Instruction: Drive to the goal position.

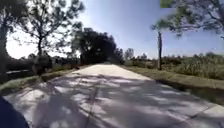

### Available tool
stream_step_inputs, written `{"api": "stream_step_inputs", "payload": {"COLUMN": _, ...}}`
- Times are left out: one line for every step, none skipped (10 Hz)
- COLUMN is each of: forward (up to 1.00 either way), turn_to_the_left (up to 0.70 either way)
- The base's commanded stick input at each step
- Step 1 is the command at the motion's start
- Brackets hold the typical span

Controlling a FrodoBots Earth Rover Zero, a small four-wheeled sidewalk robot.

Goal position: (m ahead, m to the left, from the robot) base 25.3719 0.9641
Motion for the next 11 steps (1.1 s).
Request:
{"api": "stream_step_inputs", "payload": {"forward": 0.7, "turn_to_the_left": 0.0}}
{"api": "stream_step_inputs", "payload": {"forward": 0.7, "turn_to_the_left": 0.0}}
{"api": "stream_step_inputs", "payload": {"forward": 0.7, "turn_to_the_left": 0.0}}
{"api": "stream_step_inputs", "payload": {"forward": 0.7, "turn_to_the_left": 0.0}}
{"api": "stream_step_inputs", "payload": {"forward": 0.7, "turn_to_the_left": 0.0}}
{"api": "stream_step_inputs", "payload": {"forward": 0.7, "turn_to_the_left": 0.0}}
{"api": "stream_step_inputs", "payload": {"forward": 0.7, "turn_to_the_left": 0.0}}
{"api": "stream_step_inputs", "payload": {"forward": 0.7, "turn_to_the_left": 0.0}}
{"api": "stream_step_inputs", "payload": {"forward": 0.7, "turn_to_the_left": 0.0}}
{"api": "stream_step_inputs", "payload": {"forward": 0.7, "turn_to_the_left": 0.0}}
{"api": "stream_step_inputs", "payload": {"forward": 0.7, "turn_to_the_left": 0.0}}
